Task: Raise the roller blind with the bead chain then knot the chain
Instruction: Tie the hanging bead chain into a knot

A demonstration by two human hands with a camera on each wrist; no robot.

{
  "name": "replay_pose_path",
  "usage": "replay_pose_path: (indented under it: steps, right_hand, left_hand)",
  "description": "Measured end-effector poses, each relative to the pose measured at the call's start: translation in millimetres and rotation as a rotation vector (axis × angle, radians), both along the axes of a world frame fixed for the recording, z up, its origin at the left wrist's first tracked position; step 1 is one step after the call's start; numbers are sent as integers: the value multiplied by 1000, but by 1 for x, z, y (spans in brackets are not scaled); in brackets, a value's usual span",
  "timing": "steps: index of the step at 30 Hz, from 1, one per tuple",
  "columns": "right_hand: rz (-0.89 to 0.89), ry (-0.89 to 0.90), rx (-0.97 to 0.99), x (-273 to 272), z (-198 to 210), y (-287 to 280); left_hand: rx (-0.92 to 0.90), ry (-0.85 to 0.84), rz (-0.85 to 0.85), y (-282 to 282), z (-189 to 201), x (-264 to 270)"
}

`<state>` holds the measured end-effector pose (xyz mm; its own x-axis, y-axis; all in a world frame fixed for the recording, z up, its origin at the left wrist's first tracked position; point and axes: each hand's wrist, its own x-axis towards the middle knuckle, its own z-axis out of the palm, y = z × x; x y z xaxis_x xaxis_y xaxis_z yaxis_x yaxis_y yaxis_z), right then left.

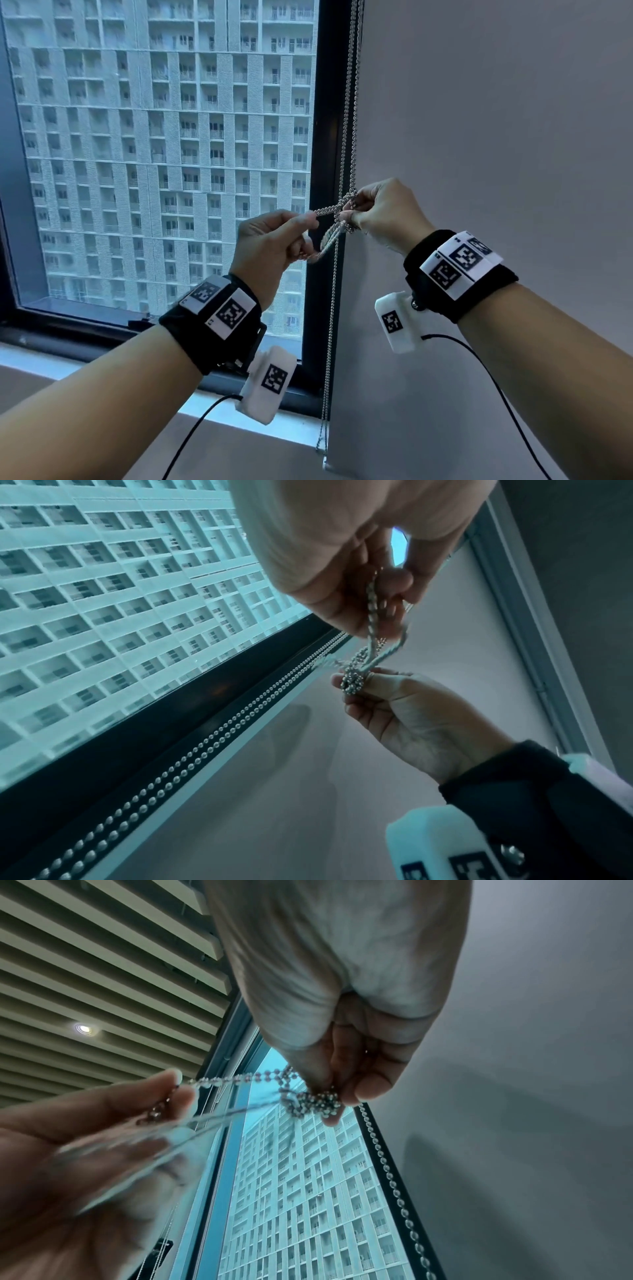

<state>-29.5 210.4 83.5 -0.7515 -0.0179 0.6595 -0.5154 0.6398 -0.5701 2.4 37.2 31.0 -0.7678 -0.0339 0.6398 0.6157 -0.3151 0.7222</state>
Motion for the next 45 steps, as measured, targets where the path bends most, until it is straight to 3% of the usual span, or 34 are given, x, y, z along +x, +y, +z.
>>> replay_pose_path:
  steps: [5,9,15,24,30,36,45]
  right_hand:
    - [4,3,-40,-1,-4,7]
    - [21,0,-110,-2,-10,8]
    - [61,57,-135,5,-19,-1]
    - [142,97,-210,16,-25,-8]
    - [284,-17,-237,20,-26,-6]
    - [302,-85,-296,23,-30,-8]
    - [292,-72,-382,25,-21,-12]
  left_hand:
    - [-156,82,128,1,-8,-2]
    - [-247,-9,90,0,-21,-8]
    - [-115,-202,-124,16,-22,-4]
    - [-119,-81,170,29,-17,-12]
    - [-69,-115,99,36,-35,-8]
    - [-57,-135,0,43,-44,3]
    - [-80,-145,32,37,-57,-4]
